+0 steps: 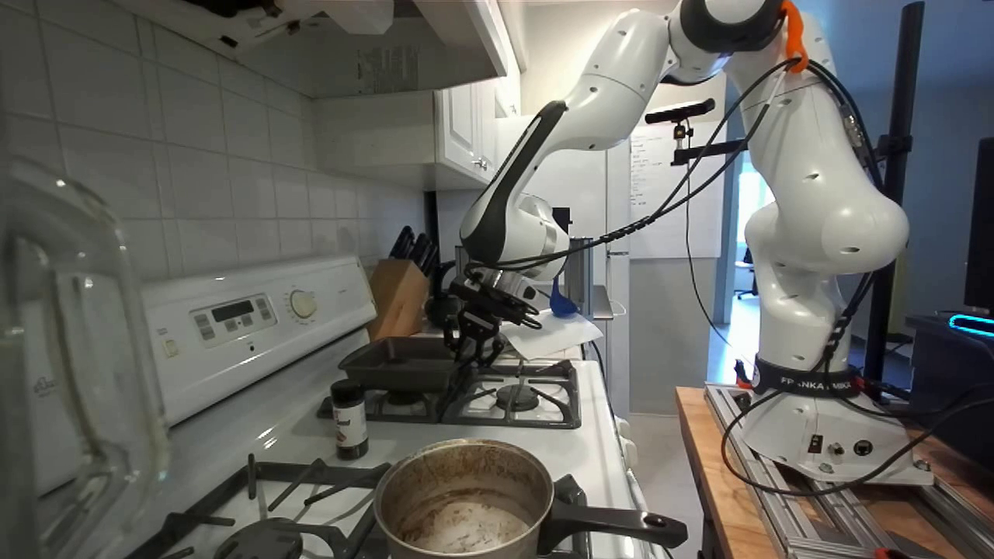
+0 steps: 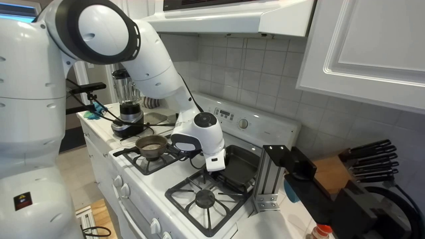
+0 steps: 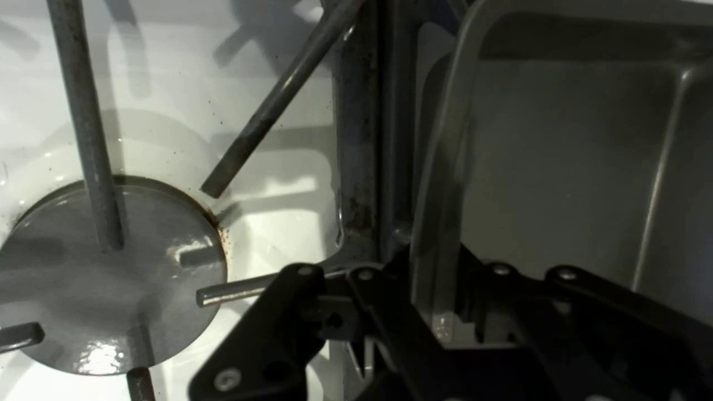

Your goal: Move the dish to the left

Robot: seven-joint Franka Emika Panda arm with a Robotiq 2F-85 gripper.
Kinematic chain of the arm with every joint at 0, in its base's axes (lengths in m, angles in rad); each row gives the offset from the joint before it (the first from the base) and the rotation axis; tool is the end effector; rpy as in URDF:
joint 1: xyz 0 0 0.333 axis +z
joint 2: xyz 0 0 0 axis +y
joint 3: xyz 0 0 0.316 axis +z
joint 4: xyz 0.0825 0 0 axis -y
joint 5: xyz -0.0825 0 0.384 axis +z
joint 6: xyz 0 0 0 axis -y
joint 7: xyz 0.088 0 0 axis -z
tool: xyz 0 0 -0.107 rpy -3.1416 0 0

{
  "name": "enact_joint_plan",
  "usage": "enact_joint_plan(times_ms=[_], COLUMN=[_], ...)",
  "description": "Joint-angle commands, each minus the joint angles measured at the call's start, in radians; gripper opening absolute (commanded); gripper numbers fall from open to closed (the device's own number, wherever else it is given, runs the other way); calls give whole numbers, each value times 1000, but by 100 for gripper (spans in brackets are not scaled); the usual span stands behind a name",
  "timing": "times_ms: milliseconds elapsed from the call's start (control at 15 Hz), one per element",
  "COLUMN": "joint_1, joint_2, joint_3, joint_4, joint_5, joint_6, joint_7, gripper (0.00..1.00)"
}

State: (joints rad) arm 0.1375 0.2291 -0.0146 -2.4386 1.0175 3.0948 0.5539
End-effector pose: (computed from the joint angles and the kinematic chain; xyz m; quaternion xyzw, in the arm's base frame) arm 0.4952 -0.0100 0.2393 -0.7335 0.6419 -0.1341 0.1787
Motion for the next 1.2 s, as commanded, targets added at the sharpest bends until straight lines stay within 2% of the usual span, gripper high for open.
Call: enact_joint_plan(times_ms=[0, 400, 467, 533, 733, 1133], joint_1=[26, 43, 47, 51, 67, 113], joint_2=[30, 38, 39, 39, 42, 18], joint_3=[-27, -46, -51, -56, -78, -126], joint_4=[26, 33, 33, 33, 29, 4], joint_5=[-54, -98, -103, -109, -135, -180], joint_6=[11, 8, 7, 5, -2, -19], joint_7=[58, 95, 99, 105, 135, 180], gripper=[2, 2, 13, 36, 47, 88])
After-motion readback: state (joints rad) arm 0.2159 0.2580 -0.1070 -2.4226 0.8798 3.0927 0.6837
